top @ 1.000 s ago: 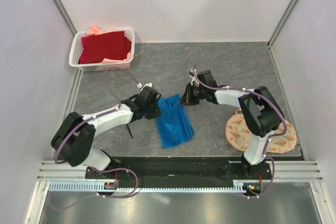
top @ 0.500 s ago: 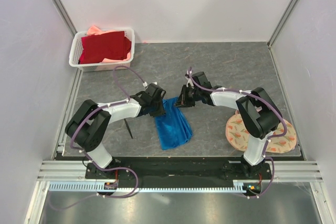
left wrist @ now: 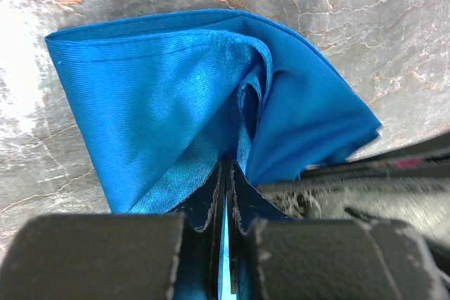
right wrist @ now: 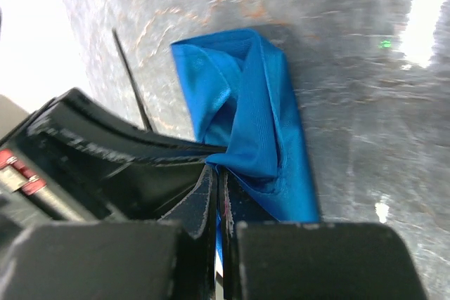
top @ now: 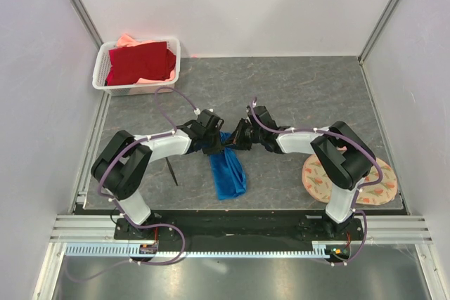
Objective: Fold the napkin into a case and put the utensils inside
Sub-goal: Fold the 2/3-rectangle-folded napkin at the center of the board.
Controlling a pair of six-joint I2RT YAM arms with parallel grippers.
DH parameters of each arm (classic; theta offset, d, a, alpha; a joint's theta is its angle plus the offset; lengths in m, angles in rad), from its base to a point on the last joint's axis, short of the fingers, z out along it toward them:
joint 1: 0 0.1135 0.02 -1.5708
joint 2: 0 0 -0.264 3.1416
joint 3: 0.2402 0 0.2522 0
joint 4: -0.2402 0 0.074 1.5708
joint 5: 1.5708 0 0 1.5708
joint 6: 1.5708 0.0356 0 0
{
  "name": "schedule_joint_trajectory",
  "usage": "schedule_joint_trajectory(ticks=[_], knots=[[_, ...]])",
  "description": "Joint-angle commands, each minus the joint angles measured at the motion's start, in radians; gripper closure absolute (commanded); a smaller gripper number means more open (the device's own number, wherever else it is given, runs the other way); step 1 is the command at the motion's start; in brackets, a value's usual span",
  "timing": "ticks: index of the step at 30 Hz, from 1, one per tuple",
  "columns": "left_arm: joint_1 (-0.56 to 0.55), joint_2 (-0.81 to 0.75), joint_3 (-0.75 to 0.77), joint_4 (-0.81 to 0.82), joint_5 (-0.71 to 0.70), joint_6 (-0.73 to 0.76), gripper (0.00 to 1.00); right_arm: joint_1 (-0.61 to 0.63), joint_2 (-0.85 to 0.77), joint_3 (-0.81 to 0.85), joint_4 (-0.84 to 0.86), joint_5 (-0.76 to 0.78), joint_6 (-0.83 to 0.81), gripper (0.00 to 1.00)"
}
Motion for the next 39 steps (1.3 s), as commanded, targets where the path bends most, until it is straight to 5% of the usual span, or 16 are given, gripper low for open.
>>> schedule_joint_trajectory(ticks=[1, 14, 28, 39], knots=[[0.004, -0.030, 0.016, 0.008, 0.020, 0.026, 0.93, 0.005, -0.002, -0.041, 0.129, 0.050, 0.110, 1.00], [0.087, -0.219, -0.087, -0.089, 0.013, -0.017, 0.93, 0.000, -0.015, -0.049, 0.098, 0.076, 0.076, 1.00], [0.110, -0.016, -0.040, -0.025, 0.089, -0.004, 0.94, 0.045, 0.000, -0.041, 0.138, 0.103, 0.171, 1.00], [0.110, -0.042, -0.063, 0.008, 0.111, 0.002, 0.95, 0.112, 0.058, -0.069, 0.229, 0.257, 0.252, 1.00]])
